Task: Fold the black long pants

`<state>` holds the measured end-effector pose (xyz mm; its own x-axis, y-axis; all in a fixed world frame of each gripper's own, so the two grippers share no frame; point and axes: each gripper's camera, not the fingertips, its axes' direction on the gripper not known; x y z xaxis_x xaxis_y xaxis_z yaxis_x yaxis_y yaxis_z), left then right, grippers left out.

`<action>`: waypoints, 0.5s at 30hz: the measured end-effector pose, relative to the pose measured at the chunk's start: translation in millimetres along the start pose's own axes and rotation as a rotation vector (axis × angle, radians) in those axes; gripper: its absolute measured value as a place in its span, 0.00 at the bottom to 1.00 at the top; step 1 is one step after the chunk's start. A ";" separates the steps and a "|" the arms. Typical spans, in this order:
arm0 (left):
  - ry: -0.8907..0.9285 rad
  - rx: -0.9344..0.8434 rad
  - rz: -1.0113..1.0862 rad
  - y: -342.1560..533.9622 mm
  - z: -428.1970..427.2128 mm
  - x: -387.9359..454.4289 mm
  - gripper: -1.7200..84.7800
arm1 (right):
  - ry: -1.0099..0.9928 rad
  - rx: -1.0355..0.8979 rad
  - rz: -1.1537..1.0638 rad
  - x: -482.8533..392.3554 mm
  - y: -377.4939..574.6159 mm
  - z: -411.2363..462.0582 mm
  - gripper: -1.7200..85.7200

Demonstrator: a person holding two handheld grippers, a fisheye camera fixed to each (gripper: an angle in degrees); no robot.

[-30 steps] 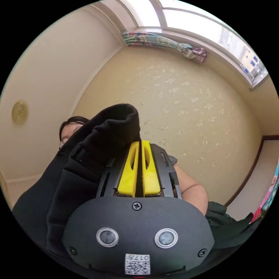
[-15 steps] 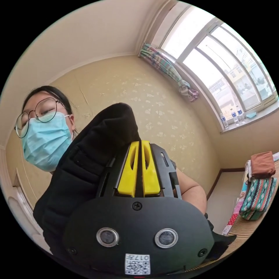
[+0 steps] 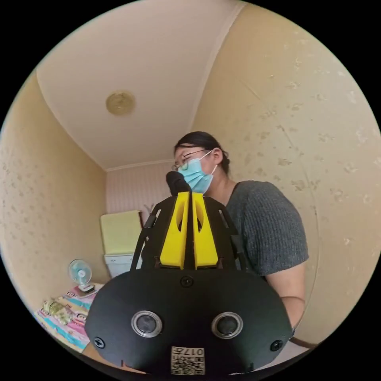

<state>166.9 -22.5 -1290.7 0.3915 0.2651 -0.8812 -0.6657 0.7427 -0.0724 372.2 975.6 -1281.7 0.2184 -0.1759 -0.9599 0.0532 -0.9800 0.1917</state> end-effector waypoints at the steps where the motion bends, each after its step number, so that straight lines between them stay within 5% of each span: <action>1: -0.066 -0.014 -0.015 -1.1 -1.2 -1.9 0.01 | 0.050 -0.025 -0.019 -5.3 -14.2 -4.8 0.10; 10: -0.442 0.180 -0.432 3.5 -5.9 -165.2 0.01 | 0.407 -0.161 0.080 27.3 -87.8 -2.0 0.10; 15: -0.733 0.053 -0.666 -27.7 8.9 -458.1 0.01 | 0.708 -0.361 0.185 203.4 -123.3 41.9 0.12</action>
<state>11.7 -159.0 -880.9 0.9835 0.0854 -0.1596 -0.1448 0.9001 -0.4109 369.3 1056.8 -1509.2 0.8121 -0.1127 -0.5726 0.2405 -0.8293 0.5043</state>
